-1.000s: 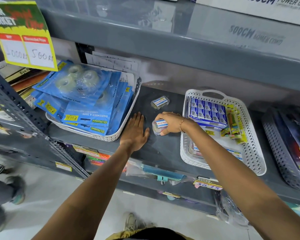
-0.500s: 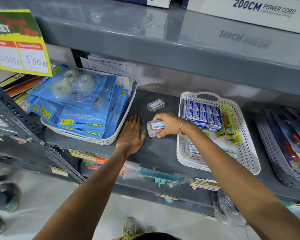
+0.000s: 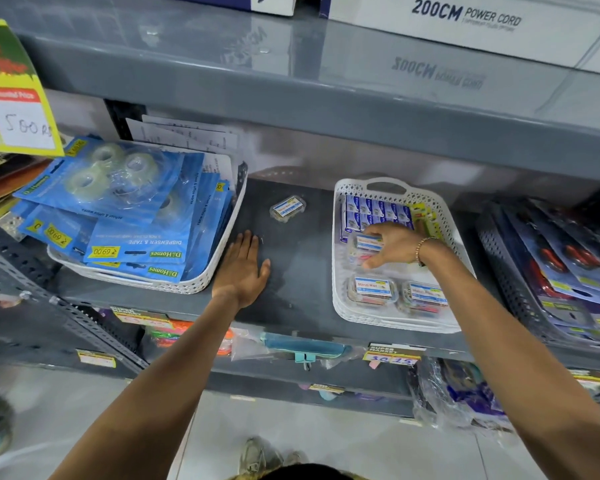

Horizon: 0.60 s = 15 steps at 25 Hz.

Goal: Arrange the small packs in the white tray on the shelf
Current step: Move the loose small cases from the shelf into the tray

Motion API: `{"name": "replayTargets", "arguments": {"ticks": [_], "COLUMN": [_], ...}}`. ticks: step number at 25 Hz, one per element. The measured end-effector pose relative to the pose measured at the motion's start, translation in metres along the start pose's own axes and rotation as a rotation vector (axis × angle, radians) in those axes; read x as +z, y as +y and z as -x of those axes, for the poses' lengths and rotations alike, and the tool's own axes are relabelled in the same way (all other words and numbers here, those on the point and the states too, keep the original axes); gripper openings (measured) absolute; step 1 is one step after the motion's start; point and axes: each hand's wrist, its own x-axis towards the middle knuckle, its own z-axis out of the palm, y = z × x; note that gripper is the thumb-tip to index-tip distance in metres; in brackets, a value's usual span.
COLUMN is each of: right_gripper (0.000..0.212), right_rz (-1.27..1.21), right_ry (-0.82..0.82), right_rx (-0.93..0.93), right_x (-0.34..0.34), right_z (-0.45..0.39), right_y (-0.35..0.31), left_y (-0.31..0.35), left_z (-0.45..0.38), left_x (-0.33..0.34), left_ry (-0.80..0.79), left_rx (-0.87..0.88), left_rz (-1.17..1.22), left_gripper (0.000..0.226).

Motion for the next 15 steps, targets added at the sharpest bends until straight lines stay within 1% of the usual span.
{"name": "replayTargets", "arguments": {"ticks": [3,6,9,12,15], "right_gripper": [0.062,0.05,0.046,0.047,0.062], "right_rz": [-0.033,-0.042,-0.043,-0.05,-0.121], "right_ry": [0.003,-0.011,-0.017,-0.014,-0.124], "right_rx": [0.022,0.014,0.008,0.005,0.02], "right_x": [0.011,0.021,0.032,0.033,0.021], "right_z": [-0.007,-0.013,-0.019,-0.021,-0.018], "right_y": [0.012,0.015,0.017,0.019,0.019], "left_y": [-0.002,-0.002,-0.002,-0.002,-0.002], "left_z": [-0.002,-0.002,-0.003,-0.003,-0.004], "left_x": [0.002,0.003,0.004,0.004,0.004], "left_ry": [-0.011,-0.01,-0.007,-0.008,-0.006], "left_rx": [-0.01,-0.01,-0.014,-0.014,-0.014], "left_rz": [-0.016,-0.014,-0.025,-0.025,-0.006], "left_gripper": [0.065,0.065,0.066,0.065,0.066]}}
